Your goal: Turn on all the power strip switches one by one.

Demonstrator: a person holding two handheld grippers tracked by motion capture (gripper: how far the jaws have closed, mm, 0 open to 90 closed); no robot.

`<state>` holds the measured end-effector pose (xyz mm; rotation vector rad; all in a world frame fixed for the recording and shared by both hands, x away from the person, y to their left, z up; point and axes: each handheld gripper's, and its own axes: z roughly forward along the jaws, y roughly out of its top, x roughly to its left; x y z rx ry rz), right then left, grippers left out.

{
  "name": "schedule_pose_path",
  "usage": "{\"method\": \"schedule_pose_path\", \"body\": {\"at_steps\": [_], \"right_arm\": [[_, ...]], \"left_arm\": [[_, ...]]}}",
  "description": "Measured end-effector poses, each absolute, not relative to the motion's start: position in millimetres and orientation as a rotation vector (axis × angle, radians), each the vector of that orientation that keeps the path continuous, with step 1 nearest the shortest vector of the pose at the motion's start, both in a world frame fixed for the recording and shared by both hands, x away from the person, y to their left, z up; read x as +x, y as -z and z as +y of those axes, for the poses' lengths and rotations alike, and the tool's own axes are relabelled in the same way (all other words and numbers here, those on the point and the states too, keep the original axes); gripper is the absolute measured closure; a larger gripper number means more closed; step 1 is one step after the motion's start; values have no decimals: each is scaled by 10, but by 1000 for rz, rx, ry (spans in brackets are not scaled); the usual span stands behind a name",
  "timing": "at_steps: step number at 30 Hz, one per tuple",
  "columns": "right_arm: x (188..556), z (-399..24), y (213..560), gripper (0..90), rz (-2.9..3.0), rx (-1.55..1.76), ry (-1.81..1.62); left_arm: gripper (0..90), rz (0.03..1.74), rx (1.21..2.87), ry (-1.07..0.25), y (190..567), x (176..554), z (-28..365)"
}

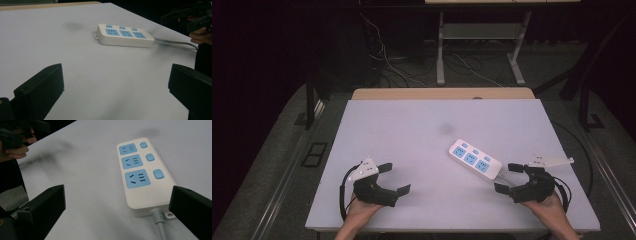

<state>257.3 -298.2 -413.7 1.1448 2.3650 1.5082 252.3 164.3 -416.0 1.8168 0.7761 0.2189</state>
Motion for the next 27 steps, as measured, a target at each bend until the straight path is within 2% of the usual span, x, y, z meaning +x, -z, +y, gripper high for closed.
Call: {"method": "schedule_pose_path", "body": {"at_steps": [27], "right_arm": [[2555, -2920, 4118, 4, 2432, 1135, -1478]], "left_arm": [[0, 802, 1811, -191, 4211, 2560, 1664]]}}
